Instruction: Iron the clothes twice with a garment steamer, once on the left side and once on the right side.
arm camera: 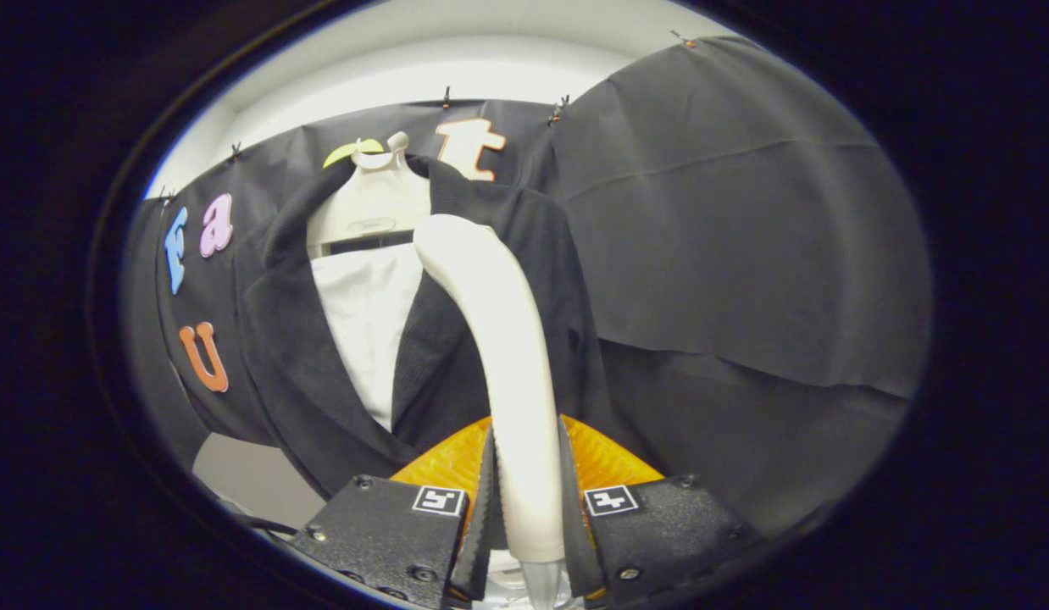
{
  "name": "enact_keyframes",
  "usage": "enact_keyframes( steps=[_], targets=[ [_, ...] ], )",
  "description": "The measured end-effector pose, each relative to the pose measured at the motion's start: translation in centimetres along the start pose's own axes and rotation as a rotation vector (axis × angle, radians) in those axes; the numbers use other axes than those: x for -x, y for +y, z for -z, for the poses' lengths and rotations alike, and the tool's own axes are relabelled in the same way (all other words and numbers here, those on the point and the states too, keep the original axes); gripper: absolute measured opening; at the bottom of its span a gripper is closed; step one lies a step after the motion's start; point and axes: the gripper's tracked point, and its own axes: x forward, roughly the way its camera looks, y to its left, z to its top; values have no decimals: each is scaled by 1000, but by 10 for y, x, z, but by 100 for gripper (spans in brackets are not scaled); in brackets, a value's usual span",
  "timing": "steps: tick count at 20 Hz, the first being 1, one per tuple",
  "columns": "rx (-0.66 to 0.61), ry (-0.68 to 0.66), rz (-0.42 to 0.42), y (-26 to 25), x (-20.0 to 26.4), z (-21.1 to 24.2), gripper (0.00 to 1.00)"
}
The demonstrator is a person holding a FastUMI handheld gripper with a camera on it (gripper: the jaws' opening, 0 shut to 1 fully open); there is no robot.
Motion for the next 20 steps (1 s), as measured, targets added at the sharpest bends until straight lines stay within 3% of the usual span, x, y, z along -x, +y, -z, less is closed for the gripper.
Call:
enact_keyframes(
  steps=[20],
  targets=[
    [109, 191, 76, 8, -20, 120, 38]
  ],
)
